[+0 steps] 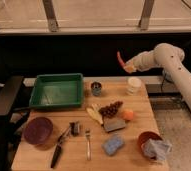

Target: Place pepper in paper cup

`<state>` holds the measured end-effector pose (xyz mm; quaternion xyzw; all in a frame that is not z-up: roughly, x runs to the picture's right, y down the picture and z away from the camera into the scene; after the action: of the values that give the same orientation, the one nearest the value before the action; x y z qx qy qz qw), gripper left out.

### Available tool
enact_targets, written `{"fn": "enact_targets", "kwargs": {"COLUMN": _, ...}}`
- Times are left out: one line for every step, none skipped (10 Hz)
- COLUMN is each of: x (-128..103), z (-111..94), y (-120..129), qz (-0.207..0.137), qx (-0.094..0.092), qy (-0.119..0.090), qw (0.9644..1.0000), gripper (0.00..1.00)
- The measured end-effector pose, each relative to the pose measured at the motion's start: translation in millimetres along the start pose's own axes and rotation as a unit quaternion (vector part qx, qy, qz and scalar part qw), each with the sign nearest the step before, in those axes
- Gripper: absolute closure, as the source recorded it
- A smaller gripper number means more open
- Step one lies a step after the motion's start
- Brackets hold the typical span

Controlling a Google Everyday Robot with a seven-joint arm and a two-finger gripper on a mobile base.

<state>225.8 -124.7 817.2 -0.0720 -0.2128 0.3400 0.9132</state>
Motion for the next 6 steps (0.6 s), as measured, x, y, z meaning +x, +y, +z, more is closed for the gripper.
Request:
{"fn": "enact_targets", "kwargs": {"x": 6, "z": 0, "y": -4, "qz": 0.012, "qx": 0.004, "qy": -0.005, "qw": 0.9999, "gripper": 1.00}}
{"fn": "enact_targets", "kwargs": {"x": 11, "z": 1, "y": -7, "qz": 0.021, "qx": 0.006, "qy": -0.010, "qw": 0.9997, "gripper": 1.00}}
{"fn": "enact_targets", "kwargs": {"x": 17, "z": 6, "y": -8, "qz": 0.030, "qx": 0.007, "qy": -0.015, "qw": 0.9994, "gripper": 1.00}}
{"fn": "enact_targets", "kwargs": {"x": 25, "z": 11, "y": -9, "qz": 0.036, "qx": 0.008, "qy": -0.023, "qw": 0.9991, "gripper": 1.00}}
{"fn": "enact_targets", "kwargs": {"x": 30, "z": 13, "y": -11, "qz": 0.038, "qx": 0.010, "qy": -0.028, "qw": 0.9988, "gripper": 1.00}}
{"fn": "enact_targets", "kwargs": {"x": 34, "z": 17, "y": -13, "qz": 0.040, "qx": 0.012, "qy": -0.034, "qw": 0.9985, "gripper": 1.00}}
